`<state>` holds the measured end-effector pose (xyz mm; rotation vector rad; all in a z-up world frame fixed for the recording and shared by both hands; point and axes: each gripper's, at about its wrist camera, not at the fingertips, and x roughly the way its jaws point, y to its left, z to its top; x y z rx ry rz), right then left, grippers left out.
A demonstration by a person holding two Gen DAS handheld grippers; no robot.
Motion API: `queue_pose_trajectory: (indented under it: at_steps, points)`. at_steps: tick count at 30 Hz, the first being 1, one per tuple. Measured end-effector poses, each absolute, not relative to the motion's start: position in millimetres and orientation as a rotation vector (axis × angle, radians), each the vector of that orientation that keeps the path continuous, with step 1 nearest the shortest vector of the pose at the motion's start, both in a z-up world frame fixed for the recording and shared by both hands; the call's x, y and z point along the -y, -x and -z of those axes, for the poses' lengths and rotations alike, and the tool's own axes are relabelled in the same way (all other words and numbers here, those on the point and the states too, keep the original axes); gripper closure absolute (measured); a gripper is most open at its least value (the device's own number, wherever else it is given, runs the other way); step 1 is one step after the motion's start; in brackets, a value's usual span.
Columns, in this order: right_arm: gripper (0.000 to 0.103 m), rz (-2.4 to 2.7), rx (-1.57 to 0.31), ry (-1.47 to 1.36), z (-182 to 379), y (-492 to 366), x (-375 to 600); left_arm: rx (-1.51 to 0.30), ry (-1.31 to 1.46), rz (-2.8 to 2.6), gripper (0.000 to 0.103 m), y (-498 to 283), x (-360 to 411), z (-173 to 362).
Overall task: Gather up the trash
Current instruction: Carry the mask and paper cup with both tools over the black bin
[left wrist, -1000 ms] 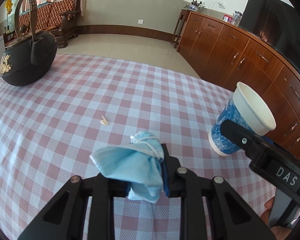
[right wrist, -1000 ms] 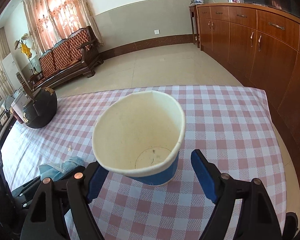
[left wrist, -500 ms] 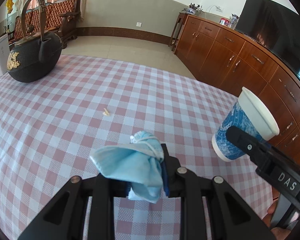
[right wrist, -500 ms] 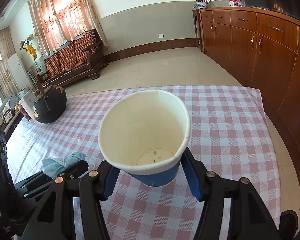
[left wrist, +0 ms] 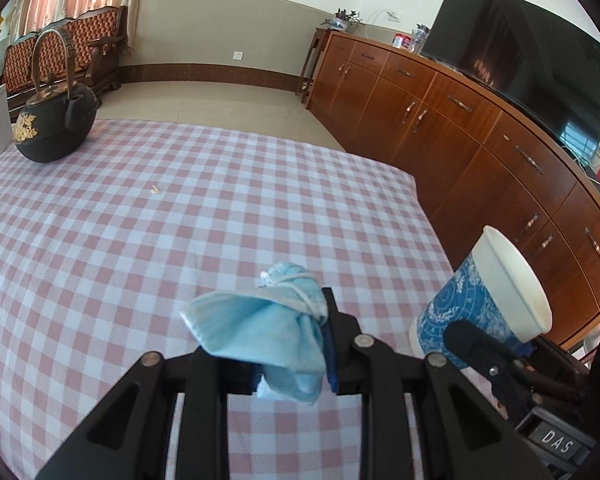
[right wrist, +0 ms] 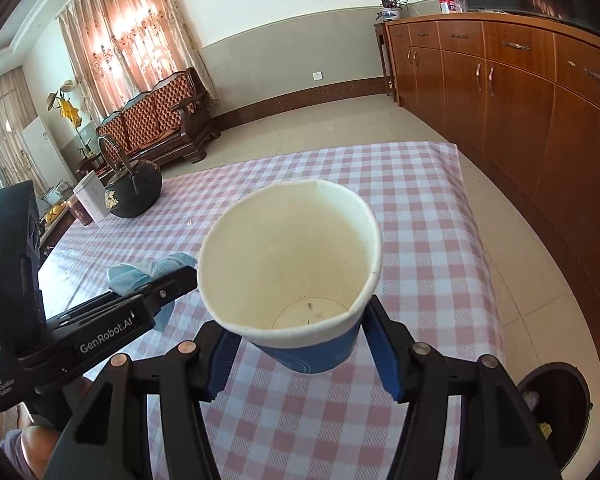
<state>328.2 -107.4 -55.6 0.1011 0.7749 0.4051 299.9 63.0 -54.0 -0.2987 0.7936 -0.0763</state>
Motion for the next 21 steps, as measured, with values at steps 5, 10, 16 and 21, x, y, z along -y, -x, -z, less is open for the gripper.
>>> queue_pose_trajectory:
  at_steps: [5, 10, 16, 21]
  points:
    - [0.042, -0.369, -0.771, -0.107, 56, -290, 145, -0.802, 0.282, 0.131, 0.078, -284, -31, 52]
    - [0.042, -0.31, -0.76, -0.132, 56, -262, 188, -0.814, 0.268, 0.188, 0.078, -271, 0, 52]
    - [0.042, -0.224, -0.752, -0.177, 57, -237, 245, -0.831, 0.233, 0.279, 0.078, -263, 52, 53]
    - [0.042, -0.147, -0.754, -0.211, 61, -221, 292, -0.851, 0.204, 0.365, 0.078, -259, 99, 53]
